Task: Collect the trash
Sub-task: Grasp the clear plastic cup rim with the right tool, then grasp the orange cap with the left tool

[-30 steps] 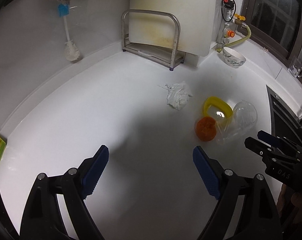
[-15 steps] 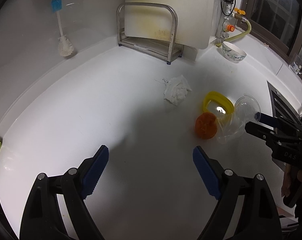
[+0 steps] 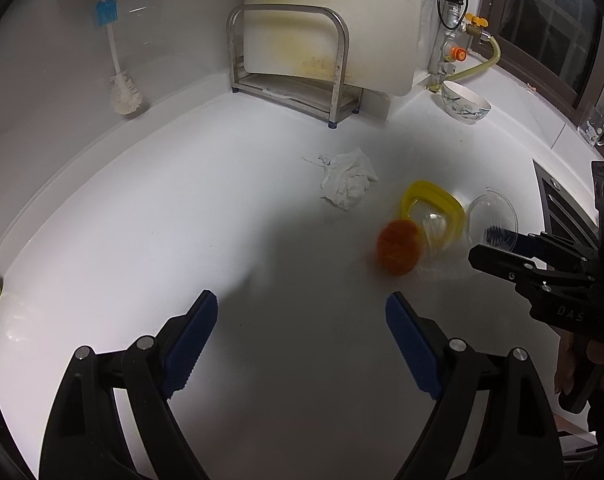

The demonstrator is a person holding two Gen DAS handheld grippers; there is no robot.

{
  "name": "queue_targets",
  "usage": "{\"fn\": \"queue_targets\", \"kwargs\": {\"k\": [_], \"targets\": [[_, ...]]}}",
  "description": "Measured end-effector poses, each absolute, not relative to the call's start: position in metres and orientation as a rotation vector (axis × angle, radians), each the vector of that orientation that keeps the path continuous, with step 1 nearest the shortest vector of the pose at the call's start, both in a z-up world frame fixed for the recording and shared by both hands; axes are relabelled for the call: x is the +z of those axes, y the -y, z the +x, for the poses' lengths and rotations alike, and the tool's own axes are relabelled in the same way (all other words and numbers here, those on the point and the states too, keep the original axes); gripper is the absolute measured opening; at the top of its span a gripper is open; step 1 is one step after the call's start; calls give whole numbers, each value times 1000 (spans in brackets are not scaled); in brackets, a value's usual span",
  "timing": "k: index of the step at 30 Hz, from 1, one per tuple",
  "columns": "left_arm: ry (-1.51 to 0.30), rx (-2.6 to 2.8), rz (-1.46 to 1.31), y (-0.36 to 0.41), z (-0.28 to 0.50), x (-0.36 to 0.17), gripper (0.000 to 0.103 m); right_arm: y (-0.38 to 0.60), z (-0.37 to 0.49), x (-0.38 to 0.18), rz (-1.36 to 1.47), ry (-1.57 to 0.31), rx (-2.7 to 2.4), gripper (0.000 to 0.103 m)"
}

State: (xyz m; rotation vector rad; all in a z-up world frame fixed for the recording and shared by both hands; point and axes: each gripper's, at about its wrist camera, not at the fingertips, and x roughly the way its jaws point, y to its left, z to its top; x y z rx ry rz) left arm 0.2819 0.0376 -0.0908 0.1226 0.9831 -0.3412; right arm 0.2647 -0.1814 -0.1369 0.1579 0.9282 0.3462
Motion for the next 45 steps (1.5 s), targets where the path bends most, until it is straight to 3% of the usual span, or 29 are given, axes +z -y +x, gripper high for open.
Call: {"fn": "queue_targets", "kwargs": {"k": [7,16,45], "targets": [[-984,-336,122,-37,282,-92,84,177,262,-136,170,-932,357,14],[-955,-361,118,-29,291,-93,84,176,244,-125,212,-878,307,5],[-978,-446,163,63,326,-145,84,213,172,-106,277,-779,35,4]]}}
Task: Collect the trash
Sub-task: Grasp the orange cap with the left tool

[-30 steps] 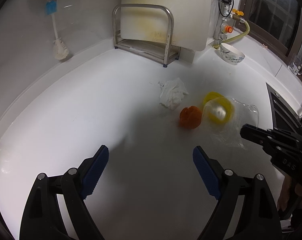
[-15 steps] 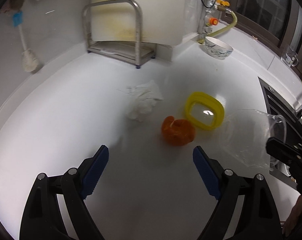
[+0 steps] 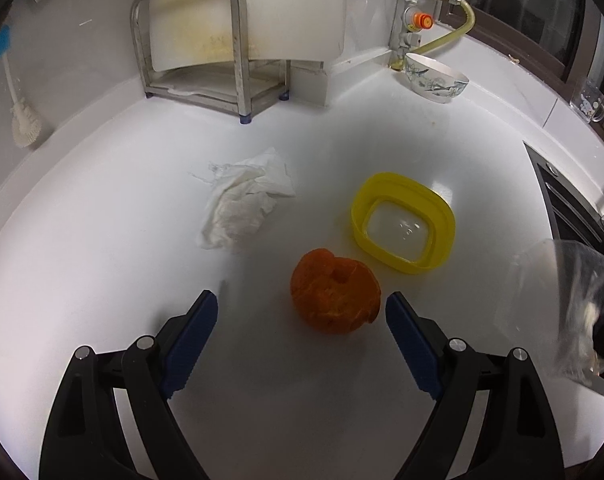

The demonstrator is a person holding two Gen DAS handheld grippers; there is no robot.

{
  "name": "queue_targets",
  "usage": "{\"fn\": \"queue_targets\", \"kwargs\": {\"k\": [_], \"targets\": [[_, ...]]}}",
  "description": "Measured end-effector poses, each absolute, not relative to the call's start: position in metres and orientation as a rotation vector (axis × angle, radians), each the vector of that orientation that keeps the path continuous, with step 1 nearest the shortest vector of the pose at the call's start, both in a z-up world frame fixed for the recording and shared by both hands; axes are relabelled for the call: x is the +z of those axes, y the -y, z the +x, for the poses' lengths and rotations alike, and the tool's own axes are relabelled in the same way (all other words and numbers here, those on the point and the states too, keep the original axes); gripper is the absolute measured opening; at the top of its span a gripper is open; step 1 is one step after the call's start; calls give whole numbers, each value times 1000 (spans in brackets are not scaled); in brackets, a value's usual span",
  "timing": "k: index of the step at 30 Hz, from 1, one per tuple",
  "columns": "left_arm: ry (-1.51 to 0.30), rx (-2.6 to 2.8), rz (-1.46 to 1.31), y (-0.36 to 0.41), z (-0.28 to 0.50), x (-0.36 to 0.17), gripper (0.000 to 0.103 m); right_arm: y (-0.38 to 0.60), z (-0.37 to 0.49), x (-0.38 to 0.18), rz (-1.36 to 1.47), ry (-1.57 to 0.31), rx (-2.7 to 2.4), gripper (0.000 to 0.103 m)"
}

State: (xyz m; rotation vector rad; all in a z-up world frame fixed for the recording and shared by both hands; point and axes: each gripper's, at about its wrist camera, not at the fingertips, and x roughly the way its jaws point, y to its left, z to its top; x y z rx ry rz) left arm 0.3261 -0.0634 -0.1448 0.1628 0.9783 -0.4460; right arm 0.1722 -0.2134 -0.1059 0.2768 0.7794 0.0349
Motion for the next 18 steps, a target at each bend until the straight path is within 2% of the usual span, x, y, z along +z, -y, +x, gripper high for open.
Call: {"fn": "queue_targets", "kwargs": {"k": [6,9,13,16,18], "targets": [[-968,-435,180,73,329,-151,77,215,166,-105,307,-768,17,4],[-955,-432,193,75,328,-150,64,212,163,-103,305,-765,13,4],[-958,-460,192,77,323,-146,37,209,161,-103,305,-769,10,4],[-951,-460,208,78,318,-143,30,208,158,-104,311,-772,7,4],[-956,-473,204,75,315,-141,29,207,156,-102,315,-772,4,4]]}}
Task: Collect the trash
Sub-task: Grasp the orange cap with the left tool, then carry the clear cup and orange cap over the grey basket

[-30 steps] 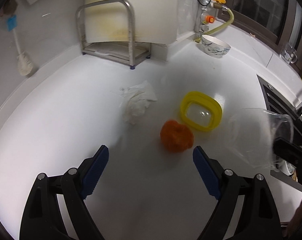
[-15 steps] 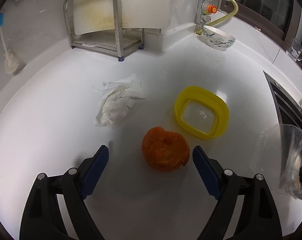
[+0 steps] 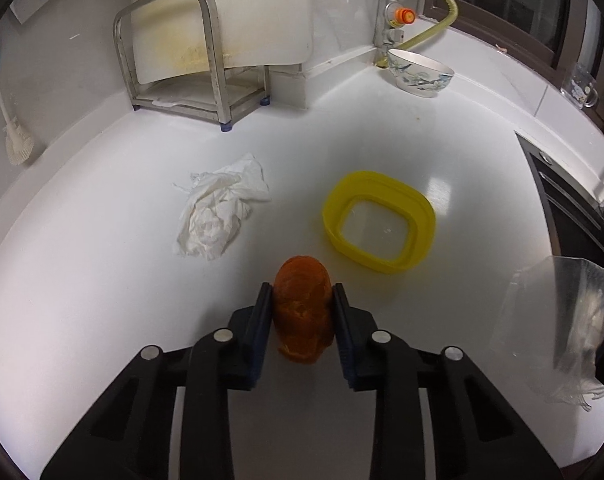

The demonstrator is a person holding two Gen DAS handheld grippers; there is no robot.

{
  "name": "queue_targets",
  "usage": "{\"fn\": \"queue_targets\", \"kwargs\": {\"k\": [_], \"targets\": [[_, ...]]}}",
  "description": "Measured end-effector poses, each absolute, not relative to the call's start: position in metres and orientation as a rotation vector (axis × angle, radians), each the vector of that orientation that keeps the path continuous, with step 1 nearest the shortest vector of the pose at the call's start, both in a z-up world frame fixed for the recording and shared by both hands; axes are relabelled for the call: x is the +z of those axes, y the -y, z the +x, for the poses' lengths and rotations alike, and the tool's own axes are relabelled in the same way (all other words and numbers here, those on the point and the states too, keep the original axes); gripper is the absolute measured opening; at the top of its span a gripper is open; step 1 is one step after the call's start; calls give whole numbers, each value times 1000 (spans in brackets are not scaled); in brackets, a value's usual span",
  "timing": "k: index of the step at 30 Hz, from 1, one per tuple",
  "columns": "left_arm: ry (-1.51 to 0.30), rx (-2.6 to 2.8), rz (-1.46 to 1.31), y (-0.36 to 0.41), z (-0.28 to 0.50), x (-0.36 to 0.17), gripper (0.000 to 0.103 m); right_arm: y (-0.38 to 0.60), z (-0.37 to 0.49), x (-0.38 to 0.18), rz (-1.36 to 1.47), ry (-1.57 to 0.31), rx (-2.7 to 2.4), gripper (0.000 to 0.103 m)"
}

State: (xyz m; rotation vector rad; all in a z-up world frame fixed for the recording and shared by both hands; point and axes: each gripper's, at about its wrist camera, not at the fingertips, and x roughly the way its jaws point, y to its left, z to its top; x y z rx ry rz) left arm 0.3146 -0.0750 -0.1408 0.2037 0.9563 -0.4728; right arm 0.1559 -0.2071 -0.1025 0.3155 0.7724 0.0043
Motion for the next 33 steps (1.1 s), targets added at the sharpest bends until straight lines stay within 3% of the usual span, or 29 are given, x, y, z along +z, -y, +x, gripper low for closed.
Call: {"fn": "queue_targets", "kwargs": {"k": [16,33], "targets": [[-864,-448,236,44,239,-84,28,190,115,-75,303,-746,74,4],[-861,-334,173,31,101,-40,28,189,16,-53,227,-776,271,4]]}}
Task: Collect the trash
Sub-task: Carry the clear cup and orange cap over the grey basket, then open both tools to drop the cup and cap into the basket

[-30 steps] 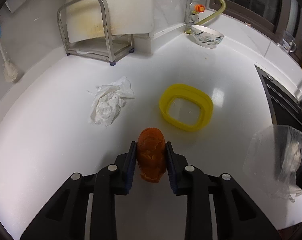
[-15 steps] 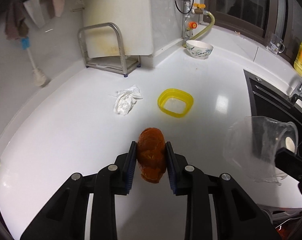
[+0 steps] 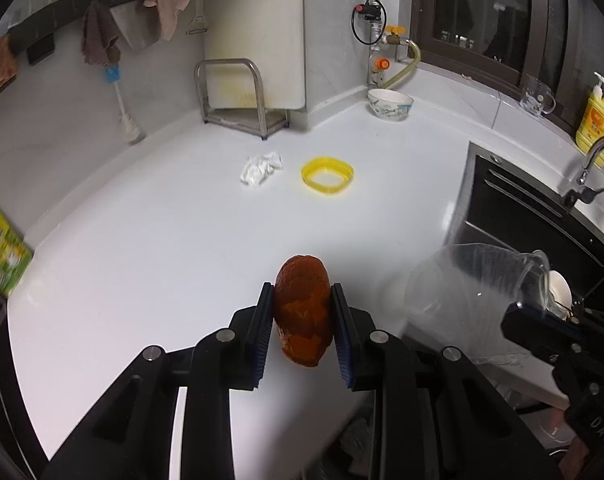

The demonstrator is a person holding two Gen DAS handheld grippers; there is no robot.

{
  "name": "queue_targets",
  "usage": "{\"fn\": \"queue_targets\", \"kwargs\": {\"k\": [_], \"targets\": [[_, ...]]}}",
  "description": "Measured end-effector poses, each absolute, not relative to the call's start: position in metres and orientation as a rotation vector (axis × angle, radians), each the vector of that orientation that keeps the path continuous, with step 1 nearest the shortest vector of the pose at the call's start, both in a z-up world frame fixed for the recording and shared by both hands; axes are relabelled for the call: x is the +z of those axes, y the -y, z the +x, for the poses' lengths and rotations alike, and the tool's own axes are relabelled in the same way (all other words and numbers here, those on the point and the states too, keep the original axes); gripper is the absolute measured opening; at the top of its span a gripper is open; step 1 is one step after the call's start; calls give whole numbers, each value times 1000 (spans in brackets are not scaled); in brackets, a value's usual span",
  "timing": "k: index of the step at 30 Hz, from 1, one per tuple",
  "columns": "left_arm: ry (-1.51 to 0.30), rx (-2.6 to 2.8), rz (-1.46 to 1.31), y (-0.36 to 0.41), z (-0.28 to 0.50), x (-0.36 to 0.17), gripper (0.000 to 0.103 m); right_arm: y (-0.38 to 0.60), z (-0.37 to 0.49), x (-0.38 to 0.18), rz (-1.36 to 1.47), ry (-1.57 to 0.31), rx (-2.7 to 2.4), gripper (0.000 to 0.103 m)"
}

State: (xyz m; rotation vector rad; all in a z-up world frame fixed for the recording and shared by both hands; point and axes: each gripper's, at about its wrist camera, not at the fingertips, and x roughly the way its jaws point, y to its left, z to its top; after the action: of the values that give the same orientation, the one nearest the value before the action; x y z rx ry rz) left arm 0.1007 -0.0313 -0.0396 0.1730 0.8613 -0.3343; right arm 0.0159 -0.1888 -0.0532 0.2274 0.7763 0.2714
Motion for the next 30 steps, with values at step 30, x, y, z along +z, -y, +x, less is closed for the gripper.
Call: {"fn": "queue_targets", "kwargs": {"k": [30], "targets": [[-1076,-282,172,66,-35,-122,31,215,-94,-142,227,-1042,360,4]]}}
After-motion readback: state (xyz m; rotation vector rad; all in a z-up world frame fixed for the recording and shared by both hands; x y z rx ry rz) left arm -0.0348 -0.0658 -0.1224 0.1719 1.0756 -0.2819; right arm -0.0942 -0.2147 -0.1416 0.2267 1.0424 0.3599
